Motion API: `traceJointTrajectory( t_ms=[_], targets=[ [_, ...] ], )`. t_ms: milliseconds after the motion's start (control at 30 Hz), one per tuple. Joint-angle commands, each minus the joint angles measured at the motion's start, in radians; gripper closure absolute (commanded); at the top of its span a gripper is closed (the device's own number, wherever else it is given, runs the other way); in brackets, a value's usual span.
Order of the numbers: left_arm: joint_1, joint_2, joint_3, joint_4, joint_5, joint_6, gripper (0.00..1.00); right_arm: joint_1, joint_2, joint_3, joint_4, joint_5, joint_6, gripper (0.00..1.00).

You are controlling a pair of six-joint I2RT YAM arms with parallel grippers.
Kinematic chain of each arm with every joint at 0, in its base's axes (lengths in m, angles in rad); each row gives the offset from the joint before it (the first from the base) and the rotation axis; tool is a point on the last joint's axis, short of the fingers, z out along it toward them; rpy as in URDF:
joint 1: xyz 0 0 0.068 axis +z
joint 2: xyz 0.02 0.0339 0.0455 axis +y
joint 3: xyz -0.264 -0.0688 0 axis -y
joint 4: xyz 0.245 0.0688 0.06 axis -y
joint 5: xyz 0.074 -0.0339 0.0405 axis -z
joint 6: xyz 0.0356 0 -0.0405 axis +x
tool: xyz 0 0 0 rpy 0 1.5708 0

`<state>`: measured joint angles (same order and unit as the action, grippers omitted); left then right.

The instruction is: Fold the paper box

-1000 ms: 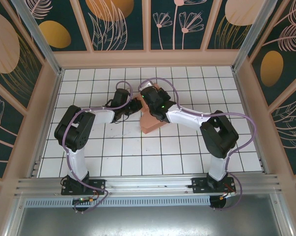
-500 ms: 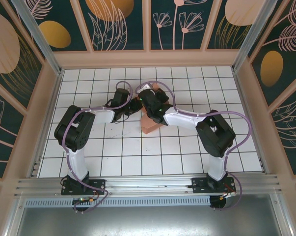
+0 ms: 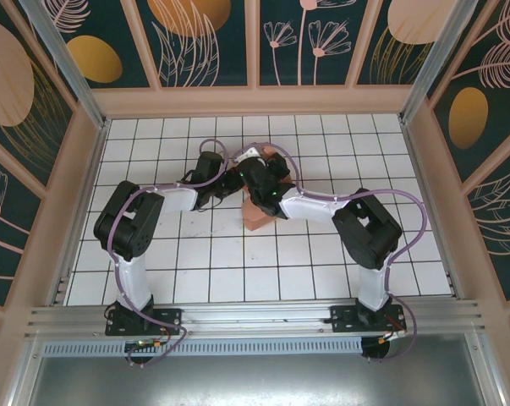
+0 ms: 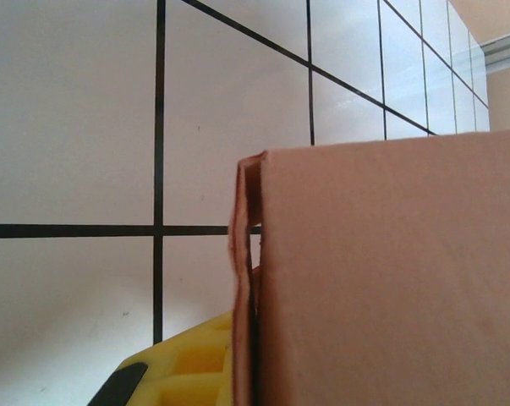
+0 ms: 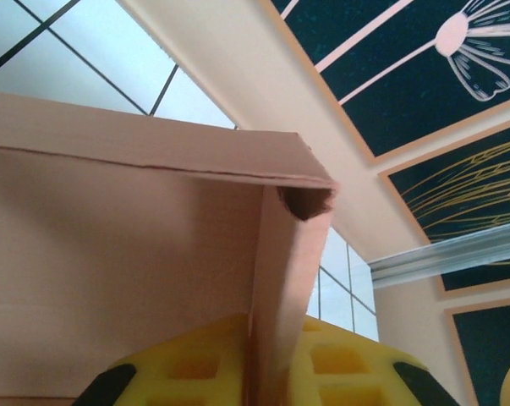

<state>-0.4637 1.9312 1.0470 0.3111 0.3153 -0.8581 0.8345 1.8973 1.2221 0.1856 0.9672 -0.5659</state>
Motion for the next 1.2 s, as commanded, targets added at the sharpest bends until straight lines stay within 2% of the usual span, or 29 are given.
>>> traceJointTrajectory(
  t_ms=[0, 133, 200, 400, 600, 700, 900, 967, 1067, 1167],
  targets=[
    [-0.010, -0.014, 0.059, 0.047, 0.025, 0.010, 1.00, 0.018, -0.018, 0.019, -0.108, -0.076, 0.065, 0.79],
    [-0.010, -0.002, 0.068, 0.020, 0.007, -0.003, 1.00, 0.024, -0.053, 0.028, -0.149, -0.112, 0.117, 0.68],
    [-0.010, 0.001, 0.068, 0.016, -0.001, -0.007, 1.00, 0.027, -0.067, 0.021, -0.151, -0.124, 0.124, 0.66],
    [-0.010, 0.005, 0.070, 0.009, -0.008, -0.003, 1.00, 0.034, -0.124, -0.001, -0.167, -0.193, 0.173, 0.41],
    [-0.010, 0.012, 0.082, -0.007, 0.008, 0.023, 1.00, 0.026, -0.234, -0.084, -0.101, -0.303, 0.195, 0.26],
    [-0.010, 0.007, 0.097, -0.047, -0.007, 0.069, 1.00, 0.019, -0.305, -0.130, -0.063, -0.374, 0.221, 0.24],
    [-0.009, -0.012, 0.127, -0.125, -0.035, 0.194, 1.00, -0.043, -0.482, -0.216, 0.015, -0.630, 0.351, 0.22],
    [-0.009, -0.010, 0.177, -0.221, -0.047, 0.288, 1.00, -0.096, -0.532, -0.244, 0.032, -0.729, 0.430, 0.22],
    [-0.009, -0.008, 0.273, -0.414, -0.126, 0.444, 1.00, -0.187, -0.589, -0.283, 0.043, -0.852, 0.539, 0.22],
    [-0.008, -0.018, 0.344, -0.575, -0.228, 0.571, 1.00, -0.265, -0.610, -0.316, 0.042, -0.903, 0.610, 0.22]
  ],
)
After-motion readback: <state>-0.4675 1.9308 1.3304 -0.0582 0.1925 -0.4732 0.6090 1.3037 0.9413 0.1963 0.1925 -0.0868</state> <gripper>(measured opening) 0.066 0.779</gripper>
